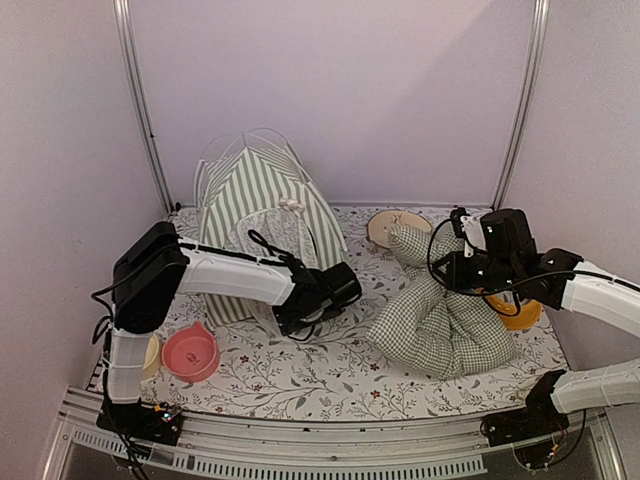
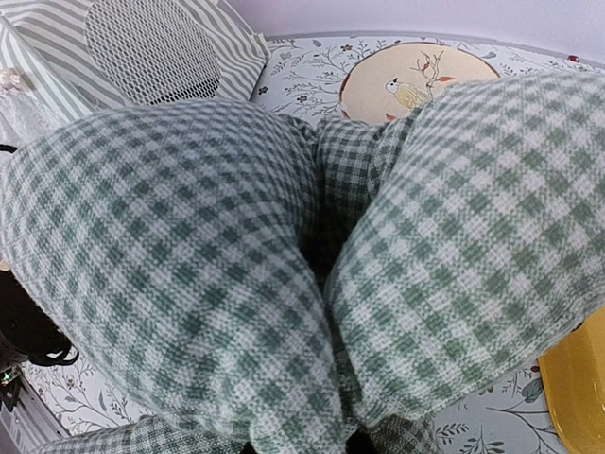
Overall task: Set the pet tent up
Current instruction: Pick up the tent flap from the tent.
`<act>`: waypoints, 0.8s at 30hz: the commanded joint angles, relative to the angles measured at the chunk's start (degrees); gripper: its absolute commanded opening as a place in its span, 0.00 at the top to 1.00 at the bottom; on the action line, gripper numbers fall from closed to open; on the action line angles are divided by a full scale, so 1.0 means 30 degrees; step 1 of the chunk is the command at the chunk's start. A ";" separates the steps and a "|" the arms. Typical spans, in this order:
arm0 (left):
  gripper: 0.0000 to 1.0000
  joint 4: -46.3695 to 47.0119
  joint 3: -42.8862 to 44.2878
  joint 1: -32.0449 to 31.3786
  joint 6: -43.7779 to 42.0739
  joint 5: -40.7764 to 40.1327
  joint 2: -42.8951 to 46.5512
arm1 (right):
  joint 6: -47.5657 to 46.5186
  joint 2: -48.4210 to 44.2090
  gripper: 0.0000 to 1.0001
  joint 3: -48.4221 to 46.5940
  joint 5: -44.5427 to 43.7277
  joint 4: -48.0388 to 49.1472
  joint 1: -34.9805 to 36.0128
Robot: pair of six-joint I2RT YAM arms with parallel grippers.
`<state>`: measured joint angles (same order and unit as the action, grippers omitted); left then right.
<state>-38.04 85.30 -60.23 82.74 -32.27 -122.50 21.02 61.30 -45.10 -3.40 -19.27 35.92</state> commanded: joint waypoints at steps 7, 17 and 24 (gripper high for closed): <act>0.90 0.3434 -0.1849 0.0622 -0.3875 -0.1045 0.1211 | 0.0243 -0.0556 1.00 0.0623 0.0877 0.0755 -0.0109; 1.00 0.4775 0.0202 -0.0715 -1.0749 0.1343 0.6635 | -0.1511 -0.0333 1.00 0.1950 0.5015 0.3587 0.1235; 1.00 0.5465 0.2697 -0.0452 -1.4611 0.5071 0.8897 | -0.2046 0.1146 1.00 0.2638 1.0279 1.0069 0.2762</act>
<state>-23.14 90.06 -62.22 48.01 -24.51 -97.54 16.75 62.02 -36.45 16.91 -4.78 41.58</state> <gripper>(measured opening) 0.007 0.074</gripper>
